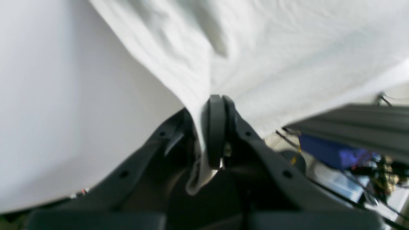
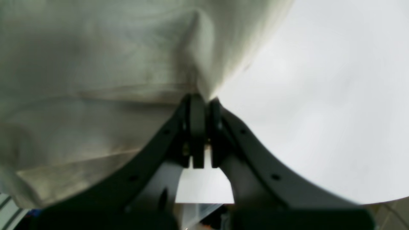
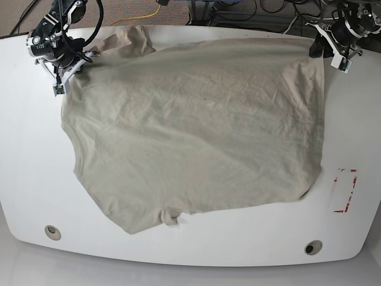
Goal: Layout the t-shirt on the table in an organized manner, then fold the t-shirt properly
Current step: 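Grasp the collar-edge corners of the shirt with both grippers, then lift the collar edge with both grippers and fold it over toward the hem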
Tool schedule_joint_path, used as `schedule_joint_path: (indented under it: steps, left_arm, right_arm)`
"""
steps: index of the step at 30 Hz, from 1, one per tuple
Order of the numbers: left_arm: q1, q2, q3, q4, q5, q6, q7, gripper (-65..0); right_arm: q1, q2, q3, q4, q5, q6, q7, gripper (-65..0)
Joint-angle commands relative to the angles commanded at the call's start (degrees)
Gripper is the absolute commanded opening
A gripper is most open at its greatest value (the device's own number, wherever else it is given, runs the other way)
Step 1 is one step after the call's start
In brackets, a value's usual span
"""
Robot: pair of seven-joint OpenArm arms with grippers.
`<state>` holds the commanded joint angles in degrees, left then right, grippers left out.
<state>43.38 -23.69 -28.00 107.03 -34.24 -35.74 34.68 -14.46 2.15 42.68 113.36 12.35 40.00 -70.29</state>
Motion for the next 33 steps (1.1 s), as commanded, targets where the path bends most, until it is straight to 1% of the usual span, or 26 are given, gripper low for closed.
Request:
schedule_joint_path:
  steps: [1, 3, 4, 6, 7, 11, 13, 15, 18, 24, 26, 28, 30, 33]
  left_arm:
    - [0.0, 0.0, -0.9, 0.4, 0.0, 0.0, 1.1, -61.4]
    - [-0.9, 0.0, -3.4, 1.3, -0.1, -0.5, 5.3, -61.4]
    - [-2.6, 0.0, -4.9, 2.1, -0.2, -1.8, 7.4, -61.4]
    - [-4.5, 0.0, -6.2, 2.3, -0.2, -3.8, 9.1, -61.4]
    - [-5.7, 0.0, -6.6, 2.3, -0.2, -4.3, 10.3, -61.4]
    - [-10.7, 0.0, -8.3, 2.3, -0.1, -4.3, 14.5, -61.2]
    - [-13.4, 0.0, -8.4, 2.3, 0.0, -4.3, 16.4, -61.1]
    - [-17.4, 0.0, -8.3, 2.0, 0.4, -4.3, 17.2, -61.0]
    - [-20.8, 0.0, -8.2, 1.8, 0.4, -4.3, 18.6, -61.0]
    - [-27.6, 0.0, -5.6, 1.8, 0.5, -4.3, 23.4, -61.0]
    - [-28.1, 0.0, -5.3, 1.5, 1.1, -4.0, 23.8, -61.0]
    - [-29.5, 0.1, -3.2, 0.4, 2.9, -2.0, 23.6, -60.8]
    - [-30.8, 0.1, -2.0, -0.7, 4.2, -1.6, 23.6, -60.8]
    - [-33.1, 0.1, -0.7, -3.4, 5.5, -1.6, 23.6, -60.8]
  right_arm:
    - [0.4, 0.0, 0.0, 0.6, 0.0, 0.00, -1.0, -64.8]
    - [2.4, 0.0, 0.0, 1.0, 0.0, 0.00, -3.8, -64.8]
    - [3.2, 0.2, 0.1, 1.0, 0.0, 0.00, -5.1, -64.8]
    - [4.0, 0.2, 0.1, 1.0, 0.0, 0.00, -5.5, -64.8]
    - [4.5, 0.2, 0.1, 1.0, 0.0, 0.00, -5.5, -64.8]
    - [6.4, 0.4, 0.1, 1.0, 0.0, 0.00, -5.6, -64.8]
    - [7.7, 1.5, 0.1, 0.8, 0.0, 0.00, -5.6, -64.8]
    - [9.5, 1.8, 0.1, 0.6, 0.0, 0.00, -5.6, -64.7]
    - [11.1, 1.9, 0.0, 0.6, 0.0, 0.00, -5.6, -64.5]
    - [15.6, 1.9, -0.1, -1.2, -0.4, 0.00, -5.6, -64.4]
    - [16.7, 1.9, -0.1, -2.5, -0.4, 0.00, -5.6, -64.4]
    - [18.6, 1.9, -0.1, -5.4, -0.4, 0.00, -5.5, -64.4]
    - [19.8, 2.0, -0.1, -7.5, -0.4, 0.00, -5.5, -64.4]
    - [21.6, 2.0, -0.1, -10.9, -0.5, 0.00, -4.7, -64.4]
